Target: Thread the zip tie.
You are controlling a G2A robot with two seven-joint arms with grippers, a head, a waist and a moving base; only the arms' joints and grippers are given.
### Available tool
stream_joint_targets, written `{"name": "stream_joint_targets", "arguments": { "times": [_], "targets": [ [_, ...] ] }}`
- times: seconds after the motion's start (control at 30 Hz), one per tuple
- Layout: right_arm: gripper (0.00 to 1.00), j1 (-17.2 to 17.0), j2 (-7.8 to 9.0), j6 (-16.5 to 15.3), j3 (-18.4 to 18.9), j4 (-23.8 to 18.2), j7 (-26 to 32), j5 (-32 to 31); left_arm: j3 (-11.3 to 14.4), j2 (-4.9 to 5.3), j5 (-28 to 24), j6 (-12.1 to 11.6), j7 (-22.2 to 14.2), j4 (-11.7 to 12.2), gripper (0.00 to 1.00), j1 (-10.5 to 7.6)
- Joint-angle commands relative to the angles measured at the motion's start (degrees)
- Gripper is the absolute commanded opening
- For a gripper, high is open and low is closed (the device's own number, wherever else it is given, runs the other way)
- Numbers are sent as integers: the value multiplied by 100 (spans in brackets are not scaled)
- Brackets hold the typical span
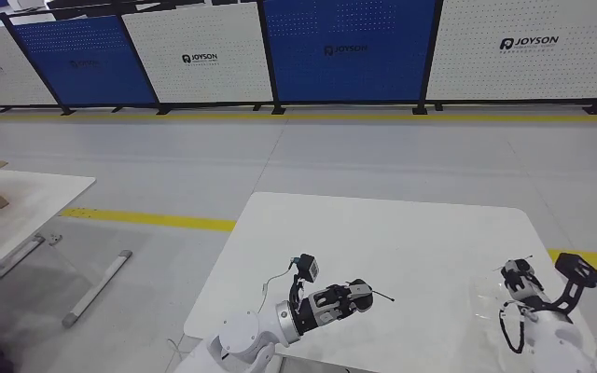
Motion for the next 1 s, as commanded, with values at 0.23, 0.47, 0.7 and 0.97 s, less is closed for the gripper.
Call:
{"name": "stream_joint_targets", "arguments": {
  "times": [0.23,0.47,0.7,0.97],
  "targets": [
    [0,38,-15,8,5,15,-2,-40,0,0,0,0,0,0,0,0],
    [0,281,34,8,87,59,1615,-1248,0,0,0,0,0,0,0,0],
    [0,402,5,8,190,-330,3261,-2502,0,0,0,0,0,0,0,0],
    [0,771,-194,8,149,-92,3728,-3139,0,0,0,0,0,0,0,0]
  ]
}}
